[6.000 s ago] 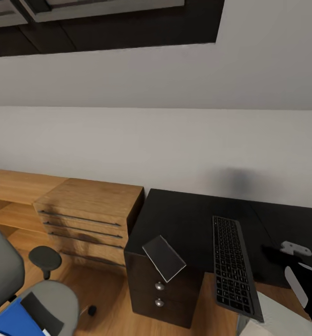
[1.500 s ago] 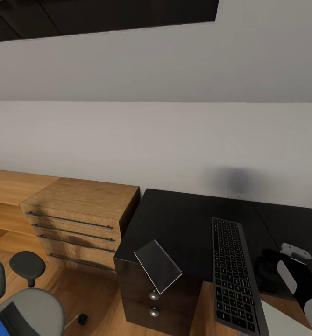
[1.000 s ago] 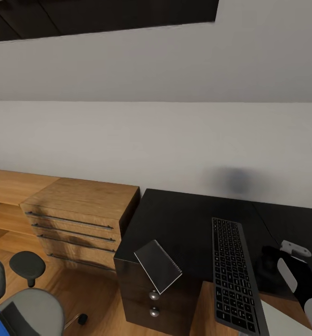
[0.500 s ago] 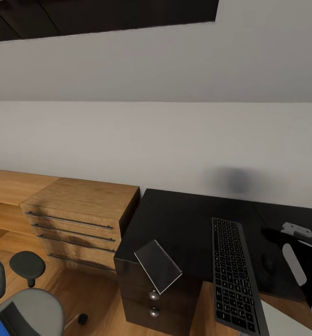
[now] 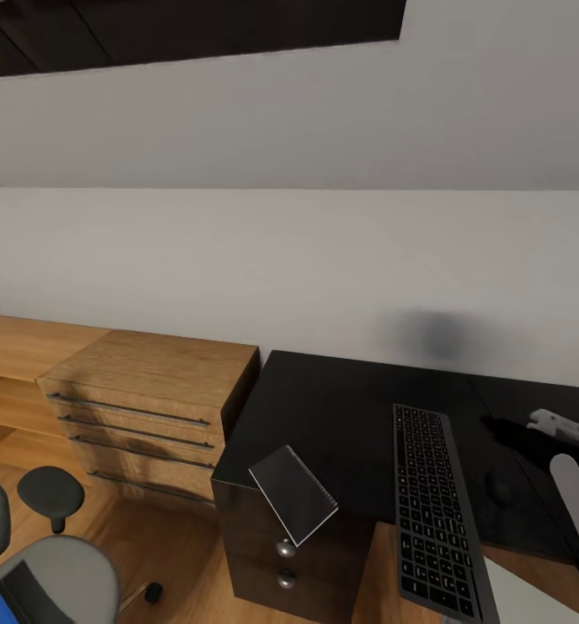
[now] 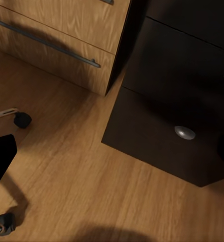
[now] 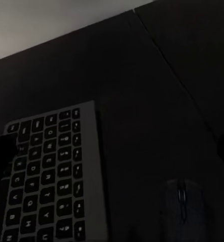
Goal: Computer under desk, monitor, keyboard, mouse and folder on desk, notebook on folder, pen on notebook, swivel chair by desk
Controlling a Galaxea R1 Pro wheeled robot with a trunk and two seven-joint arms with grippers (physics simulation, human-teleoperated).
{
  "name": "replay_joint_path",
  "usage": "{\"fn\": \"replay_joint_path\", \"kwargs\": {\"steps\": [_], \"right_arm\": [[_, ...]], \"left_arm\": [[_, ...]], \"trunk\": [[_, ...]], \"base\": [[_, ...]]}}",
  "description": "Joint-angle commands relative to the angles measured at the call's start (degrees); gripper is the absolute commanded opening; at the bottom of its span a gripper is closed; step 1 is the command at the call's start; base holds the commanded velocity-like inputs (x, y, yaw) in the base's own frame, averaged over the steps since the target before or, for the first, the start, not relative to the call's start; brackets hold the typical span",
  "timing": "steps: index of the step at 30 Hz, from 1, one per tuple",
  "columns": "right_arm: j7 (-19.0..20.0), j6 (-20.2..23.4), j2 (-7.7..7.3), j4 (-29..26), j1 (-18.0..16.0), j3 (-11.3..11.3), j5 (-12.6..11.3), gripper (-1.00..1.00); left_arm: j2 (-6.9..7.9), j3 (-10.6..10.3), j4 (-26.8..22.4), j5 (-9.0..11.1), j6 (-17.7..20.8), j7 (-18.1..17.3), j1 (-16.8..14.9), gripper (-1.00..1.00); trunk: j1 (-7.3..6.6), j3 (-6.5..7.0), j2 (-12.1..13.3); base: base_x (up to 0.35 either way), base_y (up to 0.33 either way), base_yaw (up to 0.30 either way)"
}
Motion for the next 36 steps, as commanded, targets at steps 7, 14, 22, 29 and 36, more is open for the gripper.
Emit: {"fn": "replay_joint_path", "kwargs": {"steps": [7, 14, 22, 29, 36], "right_arm": [[-0.5, 1.1, 0.17, -0.6, 0.0, 0.0, -2.5, 1.00], [-0.6, 1.2, 1.82, -0.7, 0.1, 0.0, -2.5, 1.00], [-0.7, 0.7, 2.00, -0.4, 0.1, 0.0, -2.4, 1.00], [-0.7, 0.5, 2.73, -0.4, 0.1, 0.0, -2.2, 1.00], [-0.7, 0.0, 3.79, -0.4, 0.1, 0.0, -1.6, 1.00]], "left_arm": [[0.77, 0.0, 0.0, 0.5, -0.1, -0.1, 0.0, 1.00], [0.99, -0.1, 0.0, 0.5, -0.1, -0.1, 0.0, 1.00], [1.02, -0.1, 0.0, 0.5, 0.0, -0.1, 0.0, 1.00], [1.02, -0.1, 0.0, 0.5, 0.0, -0.1, 0.0, 1.00], [1.03, -0.1, 0.0, 0.5, 0.0, -0.1, 0.0, 1.00]], "trunk": [[0.00, -0.05, 0.0], [0.00, -0.05, 0.0], [0.00, -0.05, 0.0], [0.00, -0.05, 0.0], [0.00, -0.05, 0.0]], "base": [[-0.046, 0.000, 0.000], [-0.310, 0.000, 0.000], [-0.336, 0.000, 0.000], [-0.337, 0.000, 0.000], [-0.337, 0.000, 0.000]]}}
